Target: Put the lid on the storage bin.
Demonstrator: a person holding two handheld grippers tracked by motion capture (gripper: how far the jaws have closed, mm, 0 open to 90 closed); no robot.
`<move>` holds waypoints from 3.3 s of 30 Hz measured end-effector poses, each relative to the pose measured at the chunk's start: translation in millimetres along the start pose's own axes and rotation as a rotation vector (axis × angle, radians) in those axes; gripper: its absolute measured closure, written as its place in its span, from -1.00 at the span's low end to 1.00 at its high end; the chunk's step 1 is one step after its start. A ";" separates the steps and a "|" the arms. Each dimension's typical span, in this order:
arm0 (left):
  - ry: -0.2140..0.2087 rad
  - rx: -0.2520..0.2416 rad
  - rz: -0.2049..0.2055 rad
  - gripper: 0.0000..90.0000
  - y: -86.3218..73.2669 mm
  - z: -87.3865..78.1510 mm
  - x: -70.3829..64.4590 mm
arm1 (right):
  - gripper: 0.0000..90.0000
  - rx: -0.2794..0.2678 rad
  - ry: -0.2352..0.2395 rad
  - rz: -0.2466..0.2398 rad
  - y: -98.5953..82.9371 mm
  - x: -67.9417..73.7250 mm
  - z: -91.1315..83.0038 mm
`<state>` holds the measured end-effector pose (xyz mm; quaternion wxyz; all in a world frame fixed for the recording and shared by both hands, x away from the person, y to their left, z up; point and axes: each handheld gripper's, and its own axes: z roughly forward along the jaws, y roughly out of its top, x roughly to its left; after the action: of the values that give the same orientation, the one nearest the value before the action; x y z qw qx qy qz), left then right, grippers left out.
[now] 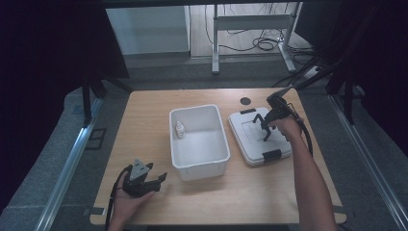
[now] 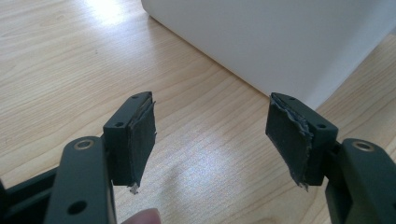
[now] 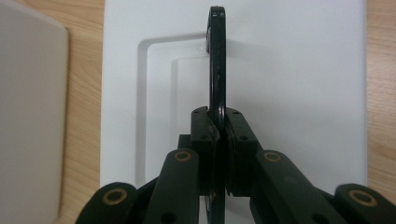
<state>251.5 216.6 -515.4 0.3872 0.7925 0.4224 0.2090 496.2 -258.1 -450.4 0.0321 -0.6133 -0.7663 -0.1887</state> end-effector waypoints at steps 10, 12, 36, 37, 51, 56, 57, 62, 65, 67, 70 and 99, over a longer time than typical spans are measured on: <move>-0.001 0.000 0.006 -0.26 0.8 -0.5 -1.9 | 0.89 -0.064 -0.021 -0.006 -3.3 9.8 -55.1; -0.001 0.000 0.008 -0.26 1.1 -0.5 -2.6 | 0.89 -0.074 -0.024 -0.005 -3.9 13.3 -64.2; -0.005 -0.034 0.013 -0.26 4.6 -9.5 -5.7 | 0.89 -0.130 0.008 -0.027 -15.1 74.4 -127.7; -0.005 -0.036 0.012 -0.26 4.8 -10.2 -5.8 | 0.89 -0.129 0.010 -0.036 -15.1 79.5 -128.7; -0.010 -0.043 0.003 -0.25 4.2 -13.1 -2.4 | 0.89 -0.112 0.024 -0.036 -10.0 138.7 -128.7; -0.014 -0.044 -0.006 -0.25 3.0 -12.9 -0.5 | 0.89 -0.106 0.029 -0.007 -10.8 153.6 -117.0; -0.016 -0.041 -0.007 -0.25 2.6 -12.2 -0.2 | 0.89 -0.105 0.037 0.006 -11.4 155.4 -113.9; -0.025 -0.045 -0.010 -0.25 2.7 -10.8 -1.8 | 0.89 -0.102 0.040 0.044 -12.2 169.9 -97.8; -0.027 -0.045 -0.012 -0.25 2.5 -11.0 -1.6 | 0.88 -0.101 0.039 0.035 -10.6 182.0 -91.4; -0.027 -0.046 -0.013 -0.25 2.5 -11.1 -1.4 | 0.88 -0.101 0.038 0.027 -10.0 188.1 -88.7; -0.029 -0.046 -0.016 -0.25 2.2 -11.5 -0.6 | 0.88 -0.104 0.035 0.018 -9.1 197.4 -87.1; -0.039 -0.051 -0.022 -0.26 2.2 -11.4 1.9 | 0.89 -0.071 -0.054 -0.005 -11.1 279.4 -45.6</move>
<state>246.2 222.4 -506.7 0.4175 0.7817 0.4180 0.1999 408.7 -15.9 -332.4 -0.0109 -0.6169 -0.7614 -0.1990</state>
